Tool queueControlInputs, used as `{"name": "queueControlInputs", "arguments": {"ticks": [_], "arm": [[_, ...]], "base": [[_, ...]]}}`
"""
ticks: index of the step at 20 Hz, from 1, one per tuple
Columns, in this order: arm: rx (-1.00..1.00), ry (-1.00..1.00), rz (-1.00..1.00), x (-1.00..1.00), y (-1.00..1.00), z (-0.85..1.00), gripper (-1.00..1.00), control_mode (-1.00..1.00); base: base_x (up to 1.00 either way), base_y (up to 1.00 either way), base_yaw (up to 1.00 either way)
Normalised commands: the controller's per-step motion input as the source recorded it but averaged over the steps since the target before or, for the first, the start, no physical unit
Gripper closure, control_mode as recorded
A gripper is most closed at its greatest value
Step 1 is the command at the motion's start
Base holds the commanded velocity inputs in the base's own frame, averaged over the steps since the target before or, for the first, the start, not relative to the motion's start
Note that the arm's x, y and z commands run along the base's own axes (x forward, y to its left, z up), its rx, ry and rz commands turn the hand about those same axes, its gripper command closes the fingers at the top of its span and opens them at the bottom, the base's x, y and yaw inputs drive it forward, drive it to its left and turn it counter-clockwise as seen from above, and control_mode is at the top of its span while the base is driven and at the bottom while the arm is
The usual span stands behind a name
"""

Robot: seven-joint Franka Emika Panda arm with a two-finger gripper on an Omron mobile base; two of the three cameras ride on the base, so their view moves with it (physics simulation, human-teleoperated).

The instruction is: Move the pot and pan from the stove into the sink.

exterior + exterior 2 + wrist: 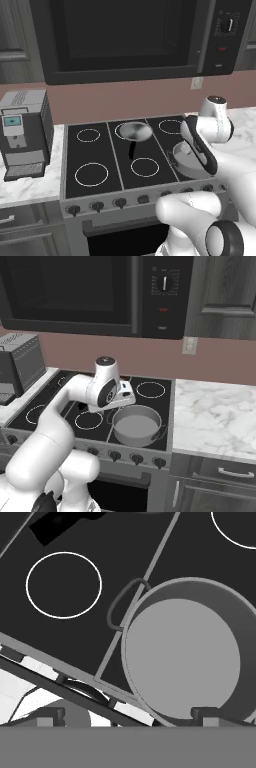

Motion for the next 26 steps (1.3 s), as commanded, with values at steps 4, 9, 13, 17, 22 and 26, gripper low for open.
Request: {"name": "queueControlInputs", "arguments": {"ticks": [4,9,13,17,22,26], "arm": [[-0.05,0.02,0.07,0.0,-0.11,-0.33,-1.0,-1.0],[-0.06,0.03,0.08,0.04,-0.07,-0.37,-1.0,-1.0],[-0.03,0.03,0.07,0.11,-0.06,-0.33,-1.0,-1.0],[-0.03,0.04,0.07,0.1,-0.04,-0.36,-1.0,-1.0],[-0.01,0.05,0.07,0.09,-0.01,-0.32,-1.0,-1.0],[-0.01,0.06,0.05,0.03,0.0,-0.27,-1.0,-1.0]], "base": [[0.0,0.0,0.0],[0.0,0.0,0.0],[0.0,0.0,0.0],[0.0,0.0,0.0],[0.0,0.0,0.0],[0.0,0.0,0.0]]}}
